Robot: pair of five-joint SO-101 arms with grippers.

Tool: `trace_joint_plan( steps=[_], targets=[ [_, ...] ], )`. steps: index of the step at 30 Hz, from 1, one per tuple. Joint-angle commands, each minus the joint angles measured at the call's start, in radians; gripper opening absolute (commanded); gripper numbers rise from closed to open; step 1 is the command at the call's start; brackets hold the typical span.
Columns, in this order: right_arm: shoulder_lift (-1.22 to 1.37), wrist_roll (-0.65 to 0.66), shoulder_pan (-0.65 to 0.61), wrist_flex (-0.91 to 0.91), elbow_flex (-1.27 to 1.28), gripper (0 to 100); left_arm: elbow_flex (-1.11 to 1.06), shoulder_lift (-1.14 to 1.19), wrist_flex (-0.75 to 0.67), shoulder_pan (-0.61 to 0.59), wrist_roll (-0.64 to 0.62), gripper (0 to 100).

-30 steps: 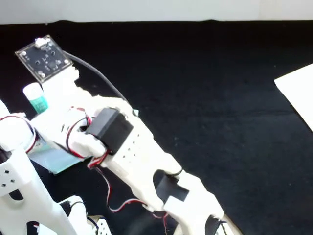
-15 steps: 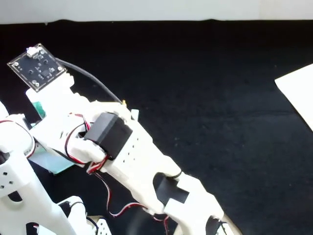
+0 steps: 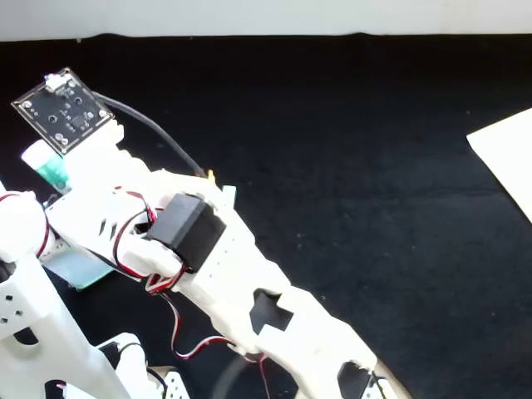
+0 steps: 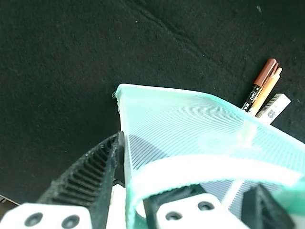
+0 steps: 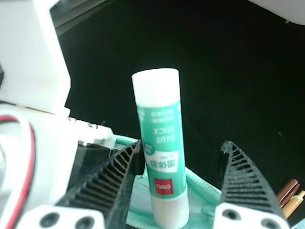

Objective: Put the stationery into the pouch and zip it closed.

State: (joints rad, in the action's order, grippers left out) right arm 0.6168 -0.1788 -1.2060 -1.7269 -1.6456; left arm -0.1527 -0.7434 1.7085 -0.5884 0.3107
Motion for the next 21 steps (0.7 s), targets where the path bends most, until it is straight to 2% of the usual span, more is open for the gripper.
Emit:
trace_joint_plan(
  steps=[1,7,14,21],
  targets=[
    [-0.021,0.011,-0.004,-0.002,-0.116,25.5,0.013,-0.012,-0.014,-0.007,-0.003,1],
    [-0.031,0.011,-0.001,-0.001,-0.117,25.5,0.012,-0.012,-0.014,-0.007,-0.005,1],
    [-0.05,0.009,-0.019,0.113,-0.117,25.5,0.005,-0.012,-0.014,-0.007,-0.005,1],
    [-0.101,0.011,-0.019,0.071,-0.117,25.5,0.005,-0.012,-0.014,-0.007,-0.005,1]
  ],
)
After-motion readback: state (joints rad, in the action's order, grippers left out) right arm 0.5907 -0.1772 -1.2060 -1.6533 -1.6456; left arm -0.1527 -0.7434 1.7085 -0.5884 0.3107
